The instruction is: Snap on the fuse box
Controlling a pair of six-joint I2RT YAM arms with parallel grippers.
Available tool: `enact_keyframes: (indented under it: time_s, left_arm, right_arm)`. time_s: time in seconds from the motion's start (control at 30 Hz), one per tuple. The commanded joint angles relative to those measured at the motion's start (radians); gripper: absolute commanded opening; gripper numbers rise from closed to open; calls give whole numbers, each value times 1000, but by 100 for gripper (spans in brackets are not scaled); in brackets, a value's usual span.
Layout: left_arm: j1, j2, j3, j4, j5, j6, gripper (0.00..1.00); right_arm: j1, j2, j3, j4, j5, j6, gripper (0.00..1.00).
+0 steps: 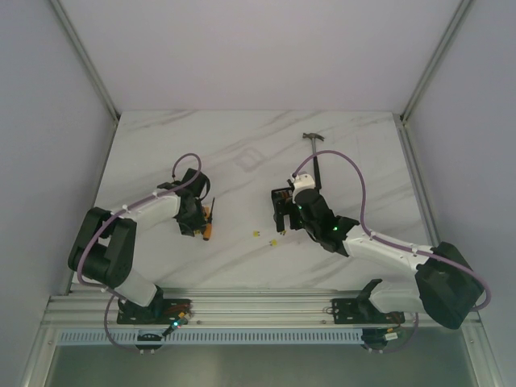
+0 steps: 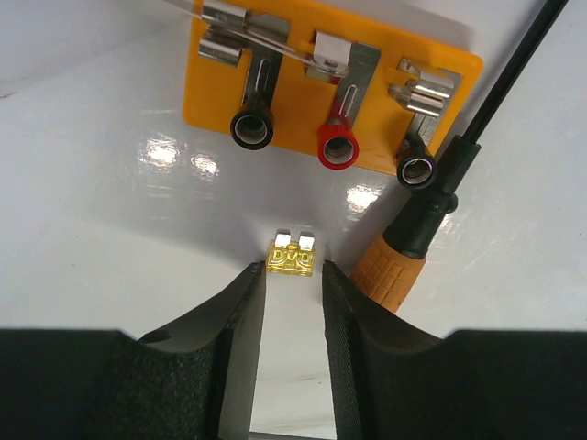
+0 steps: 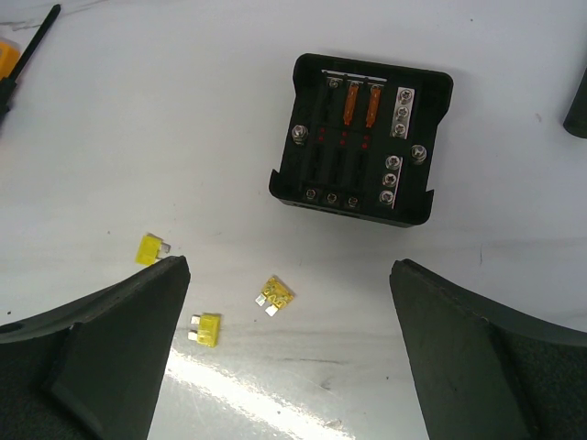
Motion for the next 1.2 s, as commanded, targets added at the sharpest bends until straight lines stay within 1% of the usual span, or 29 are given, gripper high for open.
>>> enact_keyframes:
  time_s: [0.0,0.17,0.37,0.43,0.9,1.0,1.1,1.17]
  left_arm:
    - [3,57,-33,-13,-36,17,40]
    - [3,59,-32,-12,-40,20,37]
    - [4,36,-28,-13,-31,21,29]
    - [3,17,-26,-12,-27,19,28]
    - [3,-137,18,-17,44,7,26]
    - [2,-148,27,-18,66,2,27]
    - [-22,-184,59,-18,89,1,27]
    - [-58,-180,91,-16,95,-5,27]
  right_arm:
    - [-3,-5,19,18,-2,12,99]
    - [-3,-4,19,18,-2,12,99]
    - [-3,-5,18,17,0,12,99]
    - [-3,-6,19,18,-2,13,99]
    - [-3,-12,19,13,-3,15,99]
    - [-3,-13,19,14,-5,15,99]
    - [-3,-11,19,13,-5,15,99]
    - [-2,-8,20,14,-6,15,99]
